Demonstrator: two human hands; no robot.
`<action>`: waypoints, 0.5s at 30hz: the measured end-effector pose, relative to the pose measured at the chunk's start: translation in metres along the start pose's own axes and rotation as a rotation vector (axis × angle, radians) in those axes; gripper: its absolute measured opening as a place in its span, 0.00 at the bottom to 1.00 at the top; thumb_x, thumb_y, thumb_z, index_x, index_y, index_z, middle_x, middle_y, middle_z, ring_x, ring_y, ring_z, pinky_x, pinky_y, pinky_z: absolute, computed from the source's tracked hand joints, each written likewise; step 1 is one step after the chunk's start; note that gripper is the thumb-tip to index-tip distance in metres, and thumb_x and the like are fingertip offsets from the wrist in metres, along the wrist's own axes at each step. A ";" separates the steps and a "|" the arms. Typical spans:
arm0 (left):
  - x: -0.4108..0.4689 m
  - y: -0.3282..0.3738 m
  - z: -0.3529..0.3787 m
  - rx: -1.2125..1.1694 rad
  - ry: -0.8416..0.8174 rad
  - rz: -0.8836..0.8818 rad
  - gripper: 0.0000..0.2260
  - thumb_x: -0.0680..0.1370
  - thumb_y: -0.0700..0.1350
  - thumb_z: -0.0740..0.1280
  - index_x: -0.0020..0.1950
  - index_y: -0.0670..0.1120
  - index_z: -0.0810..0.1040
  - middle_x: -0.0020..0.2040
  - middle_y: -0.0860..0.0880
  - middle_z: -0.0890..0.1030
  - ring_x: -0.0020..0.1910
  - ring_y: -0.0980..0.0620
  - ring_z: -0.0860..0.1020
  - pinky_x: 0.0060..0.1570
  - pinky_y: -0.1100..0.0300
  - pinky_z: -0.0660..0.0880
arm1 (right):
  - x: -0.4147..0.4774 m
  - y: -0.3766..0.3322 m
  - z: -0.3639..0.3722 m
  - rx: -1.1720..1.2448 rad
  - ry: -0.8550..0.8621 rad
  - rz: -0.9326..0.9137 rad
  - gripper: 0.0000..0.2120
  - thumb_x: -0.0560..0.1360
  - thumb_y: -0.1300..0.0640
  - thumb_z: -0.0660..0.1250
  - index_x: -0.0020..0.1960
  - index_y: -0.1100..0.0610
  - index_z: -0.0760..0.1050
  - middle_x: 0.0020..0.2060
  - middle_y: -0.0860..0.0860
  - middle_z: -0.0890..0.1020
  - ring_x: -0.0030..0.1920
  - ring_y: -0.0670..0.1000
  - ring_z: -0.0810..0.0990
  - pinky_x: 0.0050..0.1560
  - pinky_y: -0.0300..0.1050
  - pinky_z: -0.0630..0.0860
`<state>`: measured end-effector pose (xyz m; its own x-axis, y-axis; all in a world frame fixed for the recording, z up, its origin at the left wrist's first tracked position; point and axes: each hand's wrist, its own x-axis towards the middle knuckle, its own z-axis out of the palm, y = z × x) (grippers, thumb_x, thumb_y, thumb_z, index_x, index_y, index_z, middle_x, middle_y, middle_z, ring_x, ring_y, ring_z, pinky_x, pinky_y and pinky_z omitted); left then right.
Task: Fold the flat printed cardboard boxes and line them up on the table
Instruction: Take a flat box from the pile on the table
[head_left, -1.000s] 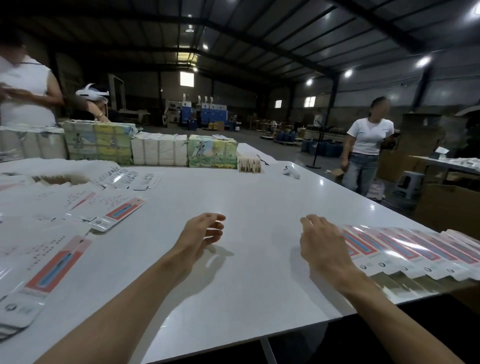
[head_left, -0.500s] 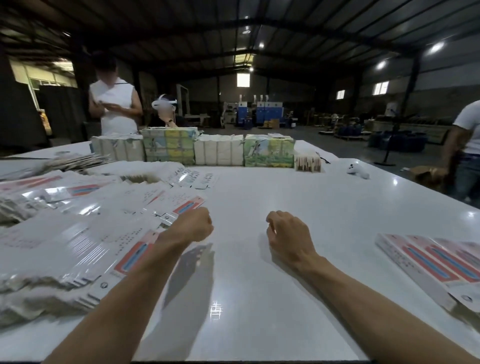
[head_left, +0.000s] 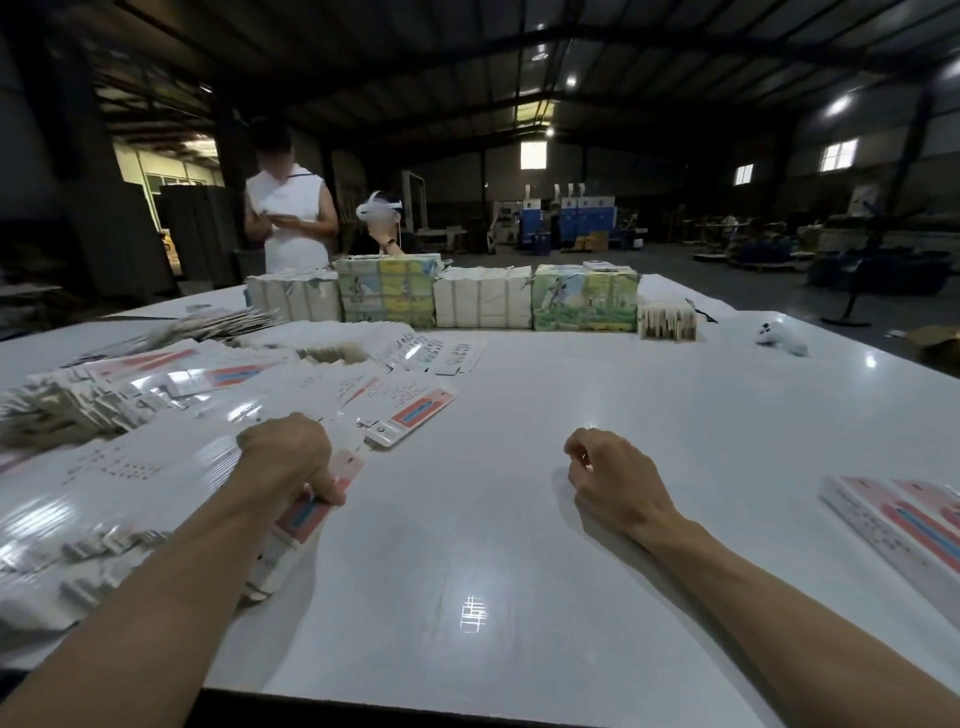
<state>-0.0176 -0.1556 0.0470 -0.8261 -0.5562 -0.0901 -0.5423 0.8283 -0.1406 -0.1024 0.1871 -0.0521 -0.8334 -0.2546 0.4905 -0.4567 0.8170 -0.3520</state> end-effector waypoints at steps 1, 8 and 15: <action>0.003 -0.002 -0.001 -0.031 -0.004 0.011 0.37 0.69 0.62 0.81 0.69 0.43 0.72 0.63 0.46 0.80 0.63 0.45 0.79 0.61 0.52 0.77 | -0.001 0.000 -0.001 0.006 -0.006 0.002 0.09 0.81 0.60 0.61 0.56 0.55 0.79 0.50 0.47 0.83 0.51 0.52 0.80 0.49 0.47 0.74; 0.026 0.008 -0.013 -0.297 0.042 0.201 0.19 0.79 0.52 0.72 0.66 0.44 0.77 0.50 0.46 0.83 0.46 0.48 0.84 0.44 0.54 0.81 | -0.001 0.000 -0.001 0.075 0.024 0.011 0.08 0.81 0.59 0.62 0.56 0.54 0.79 0.49 0.45 0.82 0.50 0.50 0.80 0.47 0.46 0.73; 0.004 0.087 -0.023 -1.474 -0.484 0.528 0.18 0.84 0.44 0.68 0.72 0.40 0.71 0.56 0.38 0.86 0.53 0.37 0.86 0.48 0.41 0.85 | 0.006 0.002 -0.005 0.204 0.129 0.022 0.09 0.81 0.60 0.63 0.56 0.53 0.80 0.49 0.43 0.82 0.46 0.48 0.80 0.48 0.47 0.77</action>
<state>-0.0716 -0.0841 0.0573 -0.9881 0.0592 -0.1421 -0.1350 0.1094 0.9848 -0.1065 0.1899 -0.0459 -0.8031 -0.1591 0.5742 -0.5035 0.6966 -0.5111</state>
